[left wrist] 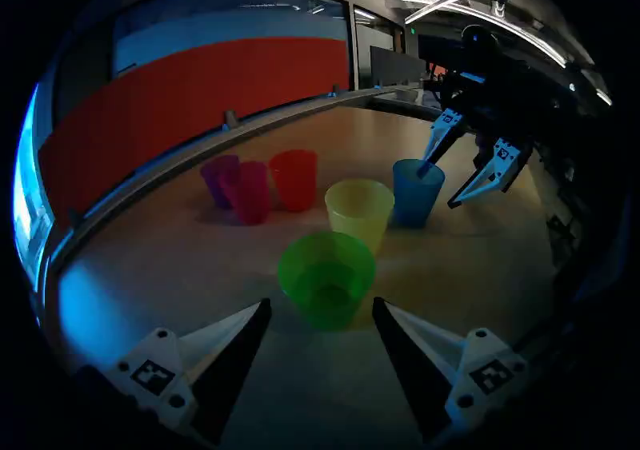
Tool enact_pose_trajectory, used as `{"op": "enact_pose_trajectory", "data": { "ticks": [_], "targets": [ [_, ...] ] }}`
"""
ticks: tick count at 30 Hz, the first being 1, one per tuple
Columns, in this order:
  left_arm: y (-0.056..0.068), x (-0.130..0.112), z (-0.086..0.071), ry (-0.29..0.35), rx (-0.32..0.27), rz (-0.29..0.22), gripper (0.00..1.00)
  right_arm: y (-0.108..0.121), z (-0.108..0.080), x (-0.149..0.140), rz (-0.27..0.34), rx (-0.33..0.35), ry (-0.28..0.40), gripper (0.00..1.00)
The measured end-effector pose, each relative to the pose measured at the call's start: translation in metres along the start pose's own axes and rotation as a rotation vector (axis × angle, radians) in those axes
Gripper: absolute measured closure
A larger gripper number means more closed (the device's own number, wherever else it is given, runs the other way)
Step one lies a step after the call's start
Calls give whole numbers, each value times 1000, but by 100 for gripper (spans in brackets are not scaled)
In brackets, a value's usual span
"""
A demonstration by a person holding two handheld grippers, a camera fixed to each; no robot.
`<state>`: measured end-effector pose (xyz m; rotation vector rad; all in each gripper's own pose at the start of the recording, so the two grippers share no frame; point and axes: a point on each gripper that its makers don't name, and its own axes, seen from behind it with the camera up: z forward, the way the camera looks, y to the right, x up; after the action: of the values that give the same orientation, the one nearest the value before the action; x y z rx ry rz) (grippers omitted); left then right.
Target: Pour water
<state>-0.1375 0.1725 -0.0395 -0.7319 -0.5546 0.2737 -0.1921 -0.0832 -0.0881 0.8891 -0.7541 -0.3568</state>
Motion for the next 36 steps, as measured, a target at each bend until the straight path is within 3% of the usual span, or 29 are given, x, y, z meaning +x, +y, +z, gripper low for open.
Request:
{"op": "enact_pose_trajectory", "data": {
  "ticks": [11,24,36],
  "targets": [
    [-8,-9,-21,21,76,-44,6,-4,-18,-14,42,-47,16,2],
    [-29,-12,-52,81,195,-112,6,0,-36,-30,171,-155,57,2],
    [-60,-15,-77,153,330,-182,6,17,-57,-28,253,-331,114,2]
  ]
}}
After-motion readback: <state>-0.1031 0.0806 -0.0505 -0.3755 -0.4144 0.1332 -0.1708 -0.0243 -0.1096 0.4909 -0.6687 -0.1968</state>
